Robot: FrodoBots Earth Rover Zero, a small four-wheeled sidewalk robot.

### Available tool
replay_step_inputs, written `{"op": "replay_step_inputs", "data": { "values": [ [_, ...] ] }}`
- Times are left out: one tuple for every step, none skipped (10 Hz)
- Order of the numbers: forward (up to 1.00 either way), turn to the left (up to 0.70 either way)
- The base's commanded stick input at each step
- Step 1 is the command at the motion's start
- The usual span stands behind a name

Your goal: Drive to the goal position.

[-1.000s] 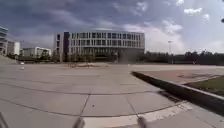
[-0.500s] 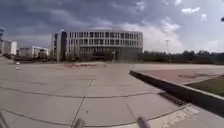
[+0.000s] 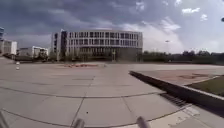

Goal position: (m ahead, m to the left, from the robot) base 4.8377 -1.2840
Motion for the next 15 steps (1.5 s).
{"op": "replay_step_inputs", "data": {
  "values": [
    [0.08,0.0],
    [0.07,0.0],
    [0.07,0.0],
    [0.07,0.0],
    [0.07,0.0],
    [0.07,0.0],
    [0.07,0.0],
    [0.07,0.0],
    [0.08,0.0],
    [0.07,0.0],
    [0.07,0.0],
    [0.07,0.0],
    [0.07,0.0],
    [0.08,0.0],
    [0.07,0.0]
  ]
}}
